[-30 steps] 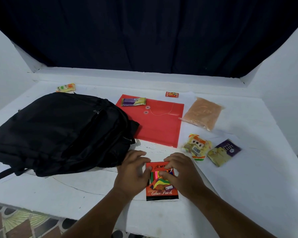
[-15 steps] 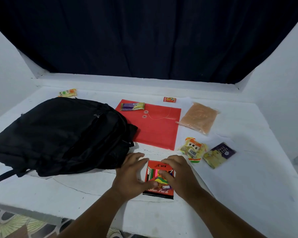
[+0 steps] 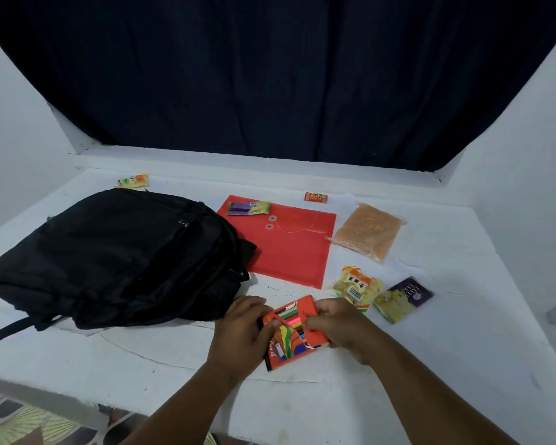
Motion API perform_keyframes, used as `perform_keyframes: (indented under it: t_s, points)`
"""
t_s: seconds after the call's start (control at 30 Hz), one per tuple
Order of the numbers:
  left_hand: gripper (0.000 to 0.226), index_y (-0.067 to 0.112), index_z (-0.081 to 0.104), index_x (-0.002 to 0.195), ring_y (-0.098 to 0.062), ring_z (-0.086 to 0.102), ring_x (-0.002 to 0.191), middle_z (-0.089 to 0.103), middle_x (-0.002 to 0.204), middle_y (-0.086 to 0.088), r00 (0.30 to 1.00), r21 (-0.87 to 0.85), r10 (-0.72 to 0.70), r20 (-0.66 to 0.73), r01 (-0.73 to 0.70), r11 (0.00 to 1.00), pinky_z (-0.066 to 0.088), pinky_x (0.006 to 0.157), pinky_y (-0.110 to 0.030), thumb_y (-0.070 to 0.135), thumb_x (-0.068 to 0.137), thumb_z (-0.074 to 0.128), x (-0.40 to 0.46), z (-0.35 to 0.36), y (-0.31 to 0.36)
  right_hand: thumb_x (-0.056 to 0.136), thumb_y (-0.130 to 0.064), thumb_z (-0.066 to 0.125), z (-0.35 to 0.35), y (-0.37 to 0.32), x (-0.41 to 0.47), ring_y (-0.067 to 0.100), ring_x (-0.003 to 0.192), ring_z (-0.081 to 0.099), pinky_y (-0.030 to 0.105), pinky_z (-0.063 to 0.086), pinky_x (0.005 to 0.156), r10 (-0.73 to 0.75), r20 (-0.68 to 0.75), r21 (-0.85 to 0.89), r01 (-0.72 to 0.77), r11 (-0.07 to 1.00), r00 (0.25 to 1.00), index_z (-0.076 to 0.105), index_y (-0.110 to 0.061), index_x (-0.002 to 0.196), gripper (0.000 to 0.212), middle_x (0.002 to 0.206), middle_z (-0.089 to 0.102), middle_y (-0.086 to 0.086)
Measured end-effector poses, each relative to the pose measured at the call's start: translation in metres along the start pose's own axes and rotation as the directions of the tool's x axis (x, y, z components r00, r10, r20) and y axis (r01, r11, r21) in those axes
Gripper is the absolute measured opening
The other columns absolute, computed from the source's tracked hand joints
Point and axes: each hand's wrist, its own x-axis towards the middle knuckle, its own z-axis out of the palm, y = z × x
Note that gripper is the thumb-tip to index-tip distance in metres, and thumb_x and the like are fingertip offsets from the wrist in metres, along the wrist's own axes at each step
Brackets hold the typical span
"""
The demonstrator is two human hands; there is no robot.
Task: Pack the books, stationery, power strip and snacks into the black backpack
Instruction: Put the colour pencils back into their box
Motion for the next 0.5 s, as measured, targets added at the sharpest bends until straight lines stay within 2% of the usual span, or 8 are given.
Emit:
perform_keyframes:
  t_s: [0.07, 0.17, 0.23, 0.27, 0.37, 0.43, 0.5]
  points:
    - [0.054, 0.022, 0.071, 0.112, 0.002, 0.056, 0.113, 0.065, 0.117, 0.014, 0.999, -0.1, -0.029, -0.029, 0.026, 0.995, 0.053, 0.094, -0.031, 0.066, 0.091, 0.048, -0.001, -0.003, 0.006, 0.092, -0.021, 0.065, 0.005, 0.001, -0.003, 0.013, 0.082, 0.074, 0.029, 0.061, 0.069, -0.022, -0.009, 0.117, 0.023, 0.993, 1.0, 0.066, -0.021, 0.111, 0.019, 0.097, 0.075, -0.001]
    - [0.023, 0.022, 0.065, 0.119, -0.003, 0.06, 0.114, 0.063, 0.119, 0.02, 0.992, -0.271, 0.023, -0.125, -0.057, 0.961, 0.054, 0.092, -0.03, 0.027, 0.096, 0.06, -0.001, -0.013, 0.019, 0.095, -0.015, 0.061, 0.014, 0.002, -0.005, 0.018, 0.084, 0.075, 0.04, 0.063, 0.075, -0.054, -0.052, 0.269, 0.066, 0.961, 0.997, 0.063, -0.021, 0.109, 0.015, 0.098, 0.076, 0.001]
    - [0.025, 0.018, 0.065, 0.119, -0.002, 0.062, 0.109, 0.064, 0.117, 0.021, 0.968, -0.267, 0.11, -0.227, -0.171, 0.948, 0.054, 0.088, -0.025, 0.018, 0.094, 0.058, -0.001, -0.023, 0.025, 0.096, -0.012, 0.059, 0.018, -0.001, -0.002, 0.017, 0.081, 0.075, 0.039, 0.062, 0.074, -0.083, -0.14, 0.33, 0.126, 0.935, 0.987, 0.064, -0.019, 0.109, 0.016, 0.093, 0.076, 0.0]
    - [0.026, 0.014, 0.067, 0.117, -0.004, 0.064, 0.106, 0.066, 0.116, 0.017, 0.949, -0.24, 0.141, -0.282, -0.212, 0.947, 0.055, 0.084, -0.028, 0.019, 0.093, 0.057, 0.0, -0.031, 0.026, 0.096, -0.011, 0.057, 0.019, -0.004, -0.002, 0.016, 0.079, 0.075, 0.038, 0.062, 0.071, -0.095, -0.191, 0.363, 0.161, 0.918, 0.977, 0.064, -0.018, 0.108, 0.015, 0.09, 0.076, -0.001]
    - [0.021, 0.006, 0.071, 0.109, -0.015, 0.066, 0.1, 0.069, 0.109, 0.003, 0.89, -0.071, 0.2, -0.41, -0.249, 0.966, 0.055, 0.082, -0.032, 0.01, 0.091, 0.06, 0.011, -0.057, 0.015, 0.098, -0.01, 0.054, 0.021, -0.019, 0.001, 0.019, 0.08, 0.075, 0.042, 0.062, 0.071, -0.118, -0.309, 0.447, 0.254, 0.857, 0.944, 0.064, -0.017, 0.104, 0.013, 0.09, 0.076, 0.0]
    - [0.022, 0.009, 0.071, 0.107, -0.02, 0.061, 0.101, 0.067, 0.109, 0.002, 0.897, 0.095, 0.17, -0.408, -0.144, 0.985, 0.051, 0.087, -0.036, 0.012, 0.086, 0.066, 0.025, -0.079, 0.002, 0.098, -0.01, 0.055, 0.024, -0.03, 0.004, 0.02, 0.082, 0.075, 0.041, 0.062, 0.072, -0.123, -0.366, 0.481, 0.301, 0.823, 0.923, 0.065, -0.019, 0.102, 0.014, 0.09, 0.077, -0.001]
    - [0.034, 0.017, 0.069, 0.115, -0.027, 0.054, 0.112, 0.062, 0.121, 0.002, 0.948, 0.241, -0.031, -0.318, 0.112, 0.964, 0.045, 0.093, -0.044, 0.031, 0.084, 0.072, 0.039, -0.097, -0.009, 0.097, -0.009, 0.056, 0.028, -0.041, 0.006, 0.02, 0.085, 0.075, 0.039, 0.062, 0.071, -0.138, -0.394, 0.499, 0.337, 0.798, 0.909, 0.066, -0.021, 0.103, 0.016, 0.094, 0.076, -0.001]
